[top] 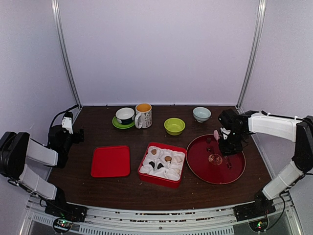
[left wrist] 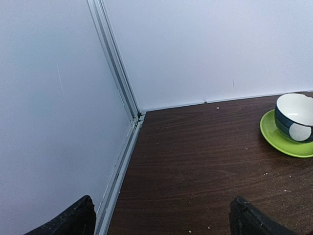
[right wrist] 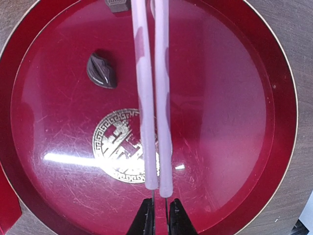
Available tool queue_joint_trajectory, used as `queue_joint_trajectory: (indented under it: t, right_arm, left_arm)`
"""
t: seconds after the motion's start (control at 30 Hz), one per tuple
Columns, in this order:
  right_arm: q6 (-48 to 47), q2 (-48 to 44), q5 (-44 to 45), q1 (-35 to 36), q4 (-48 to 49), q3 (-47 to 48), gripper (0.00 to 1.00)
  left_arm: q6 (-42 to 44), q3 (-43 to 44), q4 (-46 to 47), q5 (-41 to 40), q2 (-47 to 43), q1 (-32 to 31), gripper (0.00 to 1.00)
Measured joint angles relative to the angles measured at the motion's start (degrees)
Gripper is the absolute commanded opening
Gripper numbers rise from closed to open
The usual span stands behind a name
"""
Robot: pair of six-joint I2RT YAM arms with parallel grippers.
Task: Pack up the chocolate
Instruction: Adjust the fake chocolate on the plate.
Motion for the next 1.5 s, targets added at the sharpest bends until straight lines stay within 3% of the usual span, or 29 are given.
queue_joint_trajectory:
  t: [0.23,0.53,0.9,1.13,1.5]
  right_arm:
    - [-1.3,7.5,1.1,-0.1,-1.1,4.6,0.11]
    - [-2.9,10.4,0.8,0.1,-2.9,6.3,0.12]
    - [-7.6,10.7,-3.8,7.0,-6.3,10.9,0.14]
    - [-6.9,6.4,-3.9,8.4,-7.5,9.8,0.3]
    - [-7.1,3.2,-3.9,10.3,-7.0,6.3,0.3]
  left_arm:
    - [0.0,0.0,0.0,0.0,0.0,0.0,0.98]
    - [0.0,0.0,0.0,0.0,0.0,0.0,0.98]
    - [0.0,0.0,0.0,0.0,0.0,0.0,0.98]
    - [0.0,0.0,0.0,0.0,0.0,0.0,0.98]
    - [0.0,0.0,0.0,0.0,0.0,0.0,0.98]
